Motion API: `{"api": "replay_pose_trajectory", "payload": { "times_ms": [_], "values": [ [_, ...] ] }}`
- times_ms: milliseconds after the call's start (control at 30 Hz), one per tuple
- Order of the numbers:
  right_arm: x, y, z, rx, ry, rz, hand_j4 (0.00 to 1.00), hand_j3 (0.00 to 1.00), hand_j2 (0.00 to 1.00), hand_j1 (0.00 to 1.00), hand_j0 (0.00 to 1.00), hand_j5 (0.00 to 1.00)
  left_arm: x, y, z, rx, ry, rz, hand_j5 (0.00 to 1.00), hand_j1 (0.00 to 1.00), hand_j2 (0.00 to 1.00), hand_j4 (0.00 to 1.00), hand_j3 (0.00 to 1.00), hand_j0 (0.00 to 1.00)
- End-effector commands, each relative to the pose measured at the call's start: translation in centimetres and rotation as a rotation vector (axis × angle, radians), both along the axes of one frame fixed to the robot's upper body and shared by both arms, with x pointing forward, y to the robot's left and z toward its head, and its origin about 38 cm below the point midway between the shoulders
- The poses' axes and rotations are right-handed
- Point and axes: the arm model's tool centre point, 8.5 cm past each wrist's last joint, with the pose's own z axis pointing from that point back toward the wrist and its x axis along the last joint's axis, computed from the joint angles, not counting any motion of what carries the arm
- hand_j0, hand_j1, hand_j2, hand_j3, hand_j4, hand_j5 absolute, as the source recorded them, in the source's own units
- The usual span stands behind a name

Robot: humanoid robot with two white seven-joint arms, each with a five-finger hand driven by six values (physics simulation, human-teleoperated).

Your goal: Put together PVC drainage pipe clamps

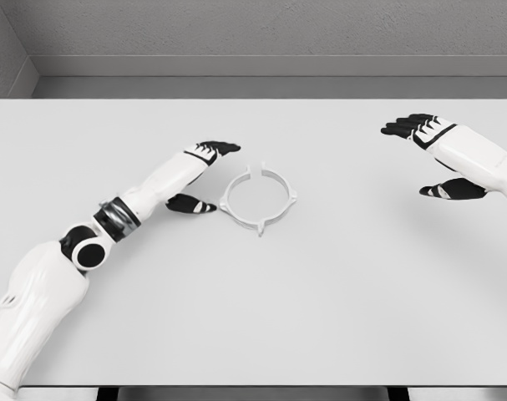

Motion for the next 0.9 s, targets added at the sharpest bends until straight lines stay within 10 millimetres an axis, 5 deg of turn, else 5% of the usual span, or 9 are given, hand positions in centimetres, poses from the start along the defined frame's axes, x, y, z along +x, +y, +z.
{"api": "replay_pose_trajectory", "payload": {
  "times_ms": [0,867],
  "values": [
    [0.0,0.04,0.02,0.007,0.002,0.001,1.0,1.0,1.0,1.0,1.0,1.0,-0.06,-0.29,0.63,-0.009,-0.016,-0.01,1.0,1.0,1.0,1.0,1.0,1.0],
    [0.05,0.3,0.03,0.015,-0.001,0.005,1.0,1.0,1.0,1.0,1.0,1.0,-0.46,-1.02,0.24,-0.01,-0.012,-0.024,1.0,1.0,1.0,1.0,1.0,1.0]
  ]
}}
